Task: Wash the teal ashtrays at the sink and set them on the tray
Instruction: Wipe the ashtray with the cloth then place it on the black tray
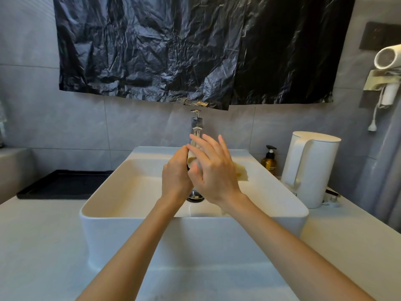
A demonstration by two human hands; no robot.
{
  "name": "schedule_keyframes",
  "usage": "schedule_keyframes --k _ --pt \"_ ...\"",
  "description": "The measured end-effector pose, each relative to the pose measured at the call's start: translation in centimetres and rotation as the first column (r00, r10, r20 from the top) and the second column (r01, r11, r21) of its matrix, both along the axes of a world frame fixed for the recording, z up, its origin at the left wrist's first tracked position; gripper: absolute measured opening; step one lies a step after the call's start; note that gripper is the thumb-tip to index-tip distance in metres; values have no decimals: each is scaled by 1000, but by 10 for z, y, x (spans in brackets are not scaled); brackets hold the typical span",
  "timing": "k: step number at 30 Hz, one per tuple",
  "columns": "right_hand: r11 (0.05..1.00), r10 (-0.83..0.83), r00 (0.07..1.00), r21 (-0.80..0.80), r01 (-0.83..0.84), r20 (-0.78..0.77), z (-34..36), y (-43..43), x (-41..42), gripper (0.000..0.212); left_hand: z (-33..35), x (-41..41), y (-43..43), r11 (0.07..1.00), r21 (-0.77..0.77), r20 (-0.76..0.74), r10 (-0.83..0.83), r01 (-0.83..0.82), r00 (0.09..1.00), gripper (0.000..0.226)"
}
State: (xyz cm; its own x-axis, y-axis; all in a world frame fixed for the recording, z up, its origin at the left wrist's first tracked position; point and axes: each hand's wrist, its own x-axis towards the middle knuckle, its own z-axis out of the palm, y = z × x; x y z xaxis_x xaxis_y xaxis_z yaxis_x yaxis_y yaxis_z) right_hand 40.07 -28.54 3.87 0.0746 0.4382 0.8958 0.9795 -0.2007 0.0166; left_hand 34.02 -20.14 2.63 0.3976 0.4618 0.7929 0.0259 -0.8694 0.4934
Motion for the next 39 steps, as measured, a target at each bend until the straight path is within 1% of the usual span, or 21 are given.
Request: schedule_keyframes --k 2,5,7,9,12,14,15,16,17,18,20,22,24,26,27,28,31,34,36,37,39 --pt "998 -48 999 -31 48 -6 -5 -2 1 46 0 -2 -1 999 44 -7 12 -12 1000 6" --pt "995 -57 992 70 65 -111 -3 -3 9 41 0 -1 -4 995 91 -36 45 -41 998 19" --pt "990 41 975 143 -10 -218 2 -3 14 43 0 -2 -5 995 78 -25 64 -62 998 30" --pt "967 184 919 233 -105 -349 5 -2 18 47 1 -4 -5 997 43 15 61 -61 998 34" --pt "914 366 768 357 -192 -526 8 1 20 41 2 -6 -4 999 -35 74 23 -21 997 40" --pt "877 466 563 439 -195 -682 11 3 17 41 2 -7 -3 995 -104 117 6 6 993 43" --pt "870 485 473 459 -179 -736 11 5 16 44 2 -7 -2 991 -130 133 0 17 991 43" --pt "876 476 440 454 -161 -762 11 6 14 45 1 -7 -1 989 -145 139 -7 27 990 41" --pt "895 434 482 423 -139 -761 11 6 10 45 1 -8 -1 988 -149 134 -13 33 991 40" --pt "915 380 566 385 -118 -731 10 6 8 44 1 -8 0 990 -141 123 -13 31 992 40" --pt "944 282 740 316 -99 -610 8 5 5 43 0 -8 1 994 -112 95 1 9 995 41" --pt "966 197 870 241 -94 -452 6 4 5 41 0 -8 1 996 -85 72 4 3 997 41" --pt "986 73 959 162 -29 -275 6 5 4 41 1 -7 0 998 -63 55 -5 9 998 41" --pt "992 -19 993 125 34 -118 7 5 5 42 2 -6 -1 999 -41 59 -10 13 998 42" --pt "993 -16 996 112 25 -84 9 4 7 42 1 -6 -1 999 -45 71 -15 18 997 41" --pt "995 24 996 102 -15 -89 12 2 8 42 1 -6 -1 997 -65 89 -23 29 996 40" --pt "970 224 934 158 -186 -279 19 -3 15 44 0 -4 0 986 -155 126 -46 66 991 34" --pt "915 376 815 318 -250 -440 17 -3 18 40 1 -2 2 952 -259 195 -110 160 975 29" --pt "871 473 671 419 -257 -571 15 1 17 34 4 -2 1 911 -318 273 -178 263 945 26" --pt "853 505 614 460 -247 -607 14 3 16 32 5 -2 1 892 -332 310 -203 306 929 24" --pt "817 544 582 539 -205 -604 13 7 10 29 7 -3 -1 858 -351 375 -239 376 896 21"
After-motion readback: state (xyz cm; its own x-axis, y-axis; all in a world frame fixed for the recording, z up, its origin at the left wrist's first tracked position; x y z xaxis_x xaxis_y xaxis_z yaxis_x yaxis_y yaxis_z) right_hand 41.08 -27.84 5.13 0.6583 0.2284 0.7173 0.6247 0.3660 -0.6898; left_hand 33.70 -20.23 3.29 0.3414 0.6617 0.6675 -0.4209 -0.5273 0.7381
